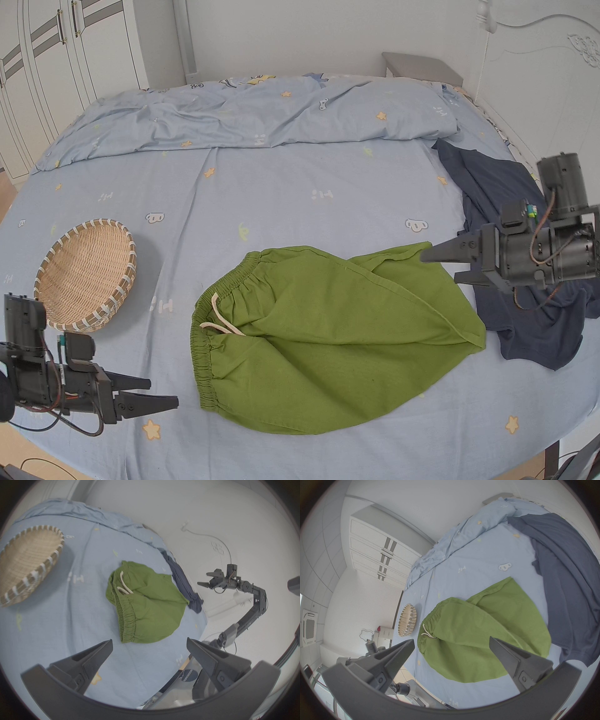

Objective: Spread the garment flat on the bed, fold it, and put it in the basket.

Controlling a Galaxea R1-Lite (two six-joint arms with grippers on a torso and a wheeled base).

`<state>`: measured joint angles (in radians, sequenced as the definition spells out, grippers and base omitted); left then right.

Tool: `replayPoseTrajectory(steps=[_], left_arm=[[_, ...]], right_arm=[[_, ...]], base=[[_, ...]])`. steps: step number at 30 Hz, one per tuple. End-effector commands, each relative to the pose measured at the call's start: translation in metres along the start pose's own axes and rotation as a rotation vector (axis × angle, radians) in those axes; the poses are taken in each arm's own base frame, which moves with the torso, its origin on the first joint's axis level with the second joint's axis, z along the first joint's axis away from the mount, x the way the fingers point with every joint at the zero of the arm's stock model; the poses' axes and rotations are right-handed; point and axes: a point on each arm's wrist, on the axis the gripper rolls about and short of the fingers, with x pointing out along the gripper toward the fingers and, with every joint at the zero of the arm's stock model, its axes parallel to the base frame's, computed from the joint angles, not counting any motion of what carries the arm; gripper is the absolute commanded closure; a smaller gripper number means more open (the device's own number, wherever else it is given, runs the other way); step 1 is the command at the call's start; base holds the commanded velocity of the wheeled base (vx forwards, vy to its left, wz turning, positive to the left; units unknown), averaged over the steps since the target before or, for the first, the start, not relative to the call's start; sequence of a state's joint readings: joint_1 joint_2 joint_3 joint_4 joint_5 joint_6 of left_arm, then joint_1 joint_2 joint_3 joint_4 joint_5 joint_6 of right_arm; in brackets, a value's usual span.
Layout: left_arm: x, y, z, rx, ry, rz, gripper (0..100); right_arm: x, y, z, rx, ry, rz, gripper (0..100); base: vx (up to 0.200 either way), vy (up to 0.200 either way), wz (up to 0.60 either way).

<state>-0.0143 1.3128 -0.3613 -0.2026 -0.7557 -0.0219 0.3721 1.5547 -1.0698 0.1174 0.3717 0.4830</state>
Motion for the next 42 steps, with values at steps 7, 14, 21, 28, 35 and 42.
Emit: replayPoseTrajectory(steps=[7, 14, 21, 28, 35, 42], left_arm=[[0.043, 0.060, 0.007, -0.080, 0.117, -0.046, 0], [0.066, 0.063, 0.017, -0.083, 0.156, -0.088, 0], [0.082, 0.071, 0.017, -0.084, 0.181, -0.102, 0], [0.102, 0.069, 0.014, -0.042, 0.199, -0.141, 0], [0.112, 0.067, 0.010, -0.033, 0.223, -0.162, 0], [0.112, 0.064, 0.010, -0.029, 0.225, -0.174, 0]], right_arm=[[-0.045, -0.023, -0.014, 0.009, -0.111, 0.035, 0], [-0.043, -0.024, -0.017, 0.009, -0.100, 0.035, 0], [-0.042, -0.024, -0.017, 0.010, -0.098, 0.034, 0], [-0.040, -0.026, -0.017, 0.013, -0.092, 0.031, 0], [-0.041, -0.026, -0.017, 0.012, -0.093, 0.030, 0], [-0.041, -0.026, -0.017, 0.012, -0.093, 0.030, 0]], base=[[0.000, 0.000, 0.00], [0.000, 0.000, 0.00], [0.000, 0.000, 0.00], [0.000, 0.000, 0.00], [0.000, 0.000, 0.00], [0.000, 0.000, 0.00]])
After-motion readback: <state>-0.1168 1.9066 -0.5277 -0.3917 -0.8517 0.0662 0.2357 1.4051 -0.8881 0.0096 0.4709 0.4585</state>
